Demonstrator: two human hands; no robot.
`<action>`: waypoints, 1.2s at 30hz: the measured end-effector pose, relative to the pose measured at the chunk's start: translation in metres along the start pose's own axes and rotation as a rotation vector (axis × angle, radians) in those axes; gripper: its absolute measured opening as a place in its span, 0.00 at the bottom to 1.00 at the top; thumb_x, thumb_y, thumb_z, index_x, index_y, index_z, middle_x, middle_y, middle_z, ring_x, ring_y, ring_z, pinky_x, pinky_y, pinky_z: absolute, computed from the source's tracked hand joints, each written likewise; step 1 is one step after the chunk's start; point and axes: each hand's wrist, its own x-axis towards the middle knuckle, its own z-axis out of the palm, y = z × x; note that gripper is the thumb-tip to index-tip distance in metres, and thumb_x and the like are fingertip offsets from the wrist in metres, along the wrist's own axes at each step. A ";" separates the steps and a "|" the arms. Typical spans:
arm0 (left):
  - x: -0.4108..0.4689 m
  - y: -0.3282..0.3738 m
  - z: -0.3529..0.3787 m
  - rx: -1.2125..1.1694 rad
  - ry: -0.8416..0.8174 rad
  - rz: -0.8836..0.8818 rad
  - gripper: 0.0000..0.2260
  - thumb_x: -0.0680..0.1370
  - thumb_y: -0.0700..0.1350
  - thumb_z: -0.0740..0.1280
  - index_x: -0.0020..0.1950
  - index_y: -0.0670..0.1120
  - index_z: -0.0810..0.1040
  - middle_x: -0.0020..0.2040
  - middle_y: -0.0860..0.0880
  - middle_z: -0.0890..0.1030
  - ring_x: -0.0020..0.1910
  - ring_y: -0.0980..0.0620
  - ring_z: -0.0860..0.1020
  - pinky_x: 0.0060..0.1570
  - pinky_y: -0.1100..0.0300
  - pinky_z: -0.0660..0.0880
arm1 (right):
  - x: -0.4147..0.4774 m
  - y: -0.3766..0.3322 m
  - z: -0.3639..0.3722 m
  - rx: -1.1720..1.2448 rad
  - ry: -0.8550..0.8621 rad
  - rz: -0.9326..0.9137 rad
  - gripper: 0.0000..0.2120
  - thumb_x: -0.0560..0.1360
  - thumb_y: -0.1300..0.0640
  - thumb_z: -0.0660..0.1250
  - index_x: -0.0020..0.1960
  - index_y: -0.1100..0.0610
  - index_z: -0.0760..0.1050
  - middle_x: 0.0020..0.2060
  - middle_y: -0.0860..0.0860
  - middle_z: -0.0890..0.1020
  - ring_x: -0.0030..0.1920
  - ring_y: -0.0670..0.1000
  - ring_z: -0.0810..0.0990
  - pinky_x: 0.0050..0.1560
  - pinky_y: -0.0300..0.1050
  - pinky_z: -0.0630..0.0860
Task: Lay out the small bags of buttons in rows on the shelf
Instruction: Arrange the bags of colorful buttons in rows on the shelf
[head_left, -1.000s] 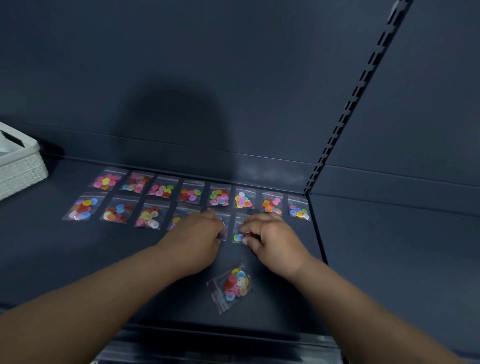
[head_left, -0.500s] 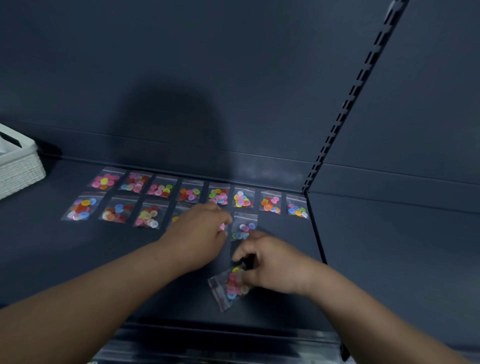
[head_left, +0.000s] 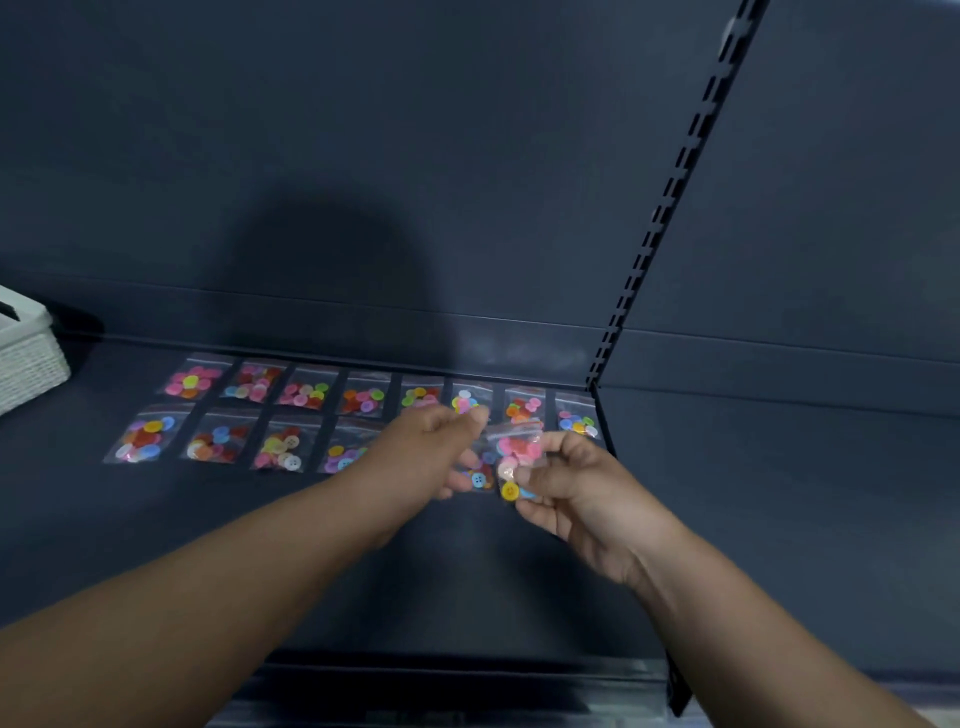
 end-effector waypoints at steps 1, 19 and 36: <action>0.000 0.002 0.003 -0.015 -0.057 -0.048 0.12 0.77 0.56 0.64 0.50 0.49 0.76 0.48 0.47 0.82 0.43 0.50 0.82 0.46 0.57 0.77 | -0.002 -0.001 0.000 0.027 -0.010 0.001 0.13 0.72 0.69 0.68 0.54 0.58 0.73 0.42 0.53 0.83 0.39 0.48 0.82 0.37 0.39 0.78; 0.006 -0.007 0.022 0.432 -0.012 0.055 0.04 0.76 0.43 0.67 0.48 0.50 0.75 0.46 0.49 0.79 0.40 0.54 0.78 0.38 0.64 0.73 | 0.014 0.002 -0.037 -0.330 0.359 -0.062 0.08 0.76 0.60 0.65 0.39 0.56 0.73 0.31 0.54 0.76 0.31 0.50 0.72 0.30 0.40 0.71; 0.012 -0.028 0.012 1.195 -0.115 0.387 0.18 0.80 0.45 0.58 0.70 0.47 0.67 0.71 0.51 0.66 0.70 0.51 0.63 0.70 0.58 0.57 | 0.027 0.029 -0.033 -1.448 0.185 -0.576 0.10 0.76 0.52 0.65 0.56 0.52 0.78 0.55 0.47 0.78 0.56 0.53 0.72 0.57 0.48 0.72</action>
